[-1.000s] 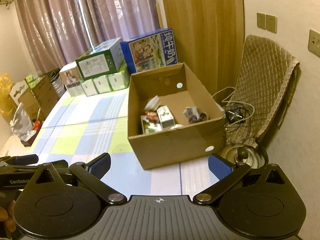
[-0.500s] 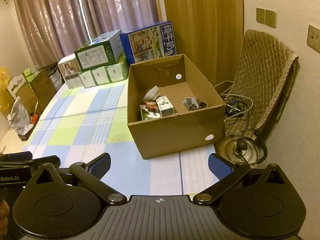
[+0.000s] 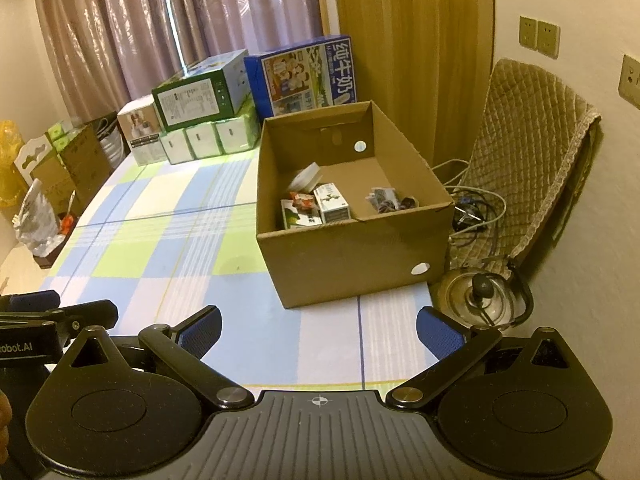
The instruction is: Organize objects
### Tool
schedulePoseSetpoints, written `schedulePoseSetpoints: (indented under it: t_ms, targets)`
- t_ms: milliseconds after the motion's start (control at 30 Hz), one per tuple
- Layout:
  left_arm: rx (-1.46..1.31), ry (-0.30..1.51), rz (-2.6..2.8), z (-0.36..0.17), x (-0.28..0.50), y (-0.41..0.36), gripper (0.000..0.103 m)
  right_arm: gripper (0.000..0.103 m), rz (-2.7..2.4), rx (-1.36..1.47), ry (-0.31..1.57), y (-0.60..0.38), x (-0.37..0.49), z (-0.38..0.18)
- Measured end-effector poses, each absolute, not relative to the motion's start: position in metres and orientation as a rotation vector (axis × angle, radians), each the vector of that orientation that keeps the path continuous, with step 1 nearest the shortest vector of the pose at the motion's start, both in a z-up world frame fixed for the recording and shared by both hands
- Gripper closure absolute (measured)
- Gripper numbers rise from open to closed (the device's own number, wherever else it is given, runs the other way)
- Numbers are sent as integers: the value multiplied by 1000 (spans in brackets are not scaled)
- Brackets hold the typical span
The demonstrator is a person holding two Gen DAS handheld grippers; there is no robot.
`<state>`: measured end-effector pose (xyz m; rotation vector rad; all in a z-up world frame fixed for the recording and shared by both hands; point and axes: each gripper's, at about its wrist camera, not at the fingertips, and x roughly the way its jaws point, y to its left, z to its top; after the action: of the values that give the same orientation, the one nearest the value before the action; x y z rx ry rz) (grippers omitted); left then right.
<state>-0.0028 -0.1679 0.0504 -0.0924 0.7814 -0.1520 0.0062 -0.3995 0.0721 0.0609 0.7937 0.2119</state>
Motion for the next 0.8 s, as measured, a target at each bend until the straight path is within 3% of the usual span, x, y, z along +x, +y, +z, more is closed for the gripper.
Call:
schedulePoseSetpoints:
  t_ms: [800]
  targets:
    - [-91, 773, -160, 50, -2, -169, 1, 2, 212, 62, 793, -398, 6, 73]
